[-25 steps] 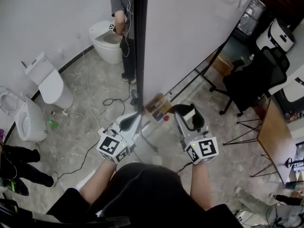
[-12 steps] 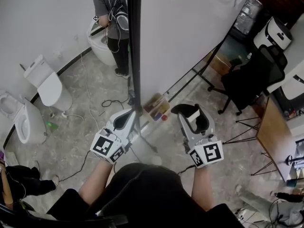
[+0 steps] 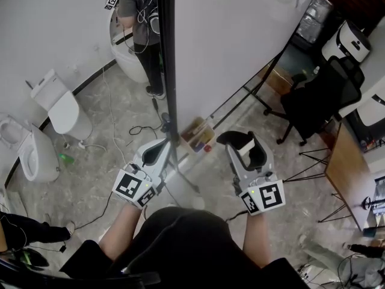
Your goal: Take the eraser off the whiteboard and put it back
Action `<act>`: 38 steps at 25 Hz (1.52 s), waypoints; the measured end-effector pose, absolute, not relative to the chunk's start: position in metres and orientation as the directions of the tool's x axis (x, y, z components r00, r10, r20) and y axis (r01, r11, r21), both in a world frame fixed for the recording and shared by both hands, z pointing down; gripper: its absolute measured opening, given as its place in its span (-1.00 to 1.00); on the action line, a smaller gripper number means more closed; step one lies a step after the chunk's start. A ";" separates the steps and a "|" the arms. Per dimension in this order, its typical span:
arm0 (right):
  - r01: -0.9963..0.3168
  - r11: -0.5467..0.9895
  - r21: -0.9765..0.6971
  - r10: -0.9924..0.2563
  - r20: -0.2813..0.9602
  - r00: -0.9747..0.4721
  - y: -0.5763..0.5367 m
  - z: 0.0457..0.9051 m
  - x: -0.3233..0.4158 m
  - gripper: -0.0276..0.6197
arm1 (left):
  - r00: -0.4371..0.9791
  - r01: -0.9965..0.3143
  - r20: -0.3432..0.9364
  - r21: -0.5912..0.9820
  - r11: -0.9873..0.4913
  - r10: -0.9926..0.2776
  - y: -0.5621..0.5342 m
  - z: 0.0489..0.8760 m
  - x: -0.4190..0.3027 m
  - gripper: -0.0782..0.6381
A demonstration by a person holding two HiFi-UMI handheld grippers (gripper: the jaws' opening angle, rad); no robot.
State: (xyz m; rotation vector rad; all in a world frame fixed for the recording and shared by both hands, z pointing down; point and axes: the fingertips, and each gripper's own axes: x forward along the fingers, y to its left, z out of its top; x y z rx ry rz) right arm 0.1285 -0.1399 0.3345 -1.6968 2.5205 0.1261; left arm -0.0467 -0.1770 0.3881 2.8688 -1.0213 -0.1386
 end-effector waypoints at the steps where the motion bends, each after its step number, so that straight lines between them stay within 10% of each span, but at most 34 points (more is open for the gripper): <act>1: -0.927 0.375 0.014 -0.918 -0.130 -0.374 -0.140 0.334 0.128 -0.04 | 0.772 -0.625 -0.053 0.119 -0.772 -0.633 -0.177 0.389 -0.047 -0.77; 38: -0.887 0.460 -0.037 -0.886 -0.079 -0.456 -0.165 0.362 0.100 -0.04 | 0.812 -0.576 -0.046 0.098 -0.811 -0.582 -0.182 0.398 -0.006 -0.77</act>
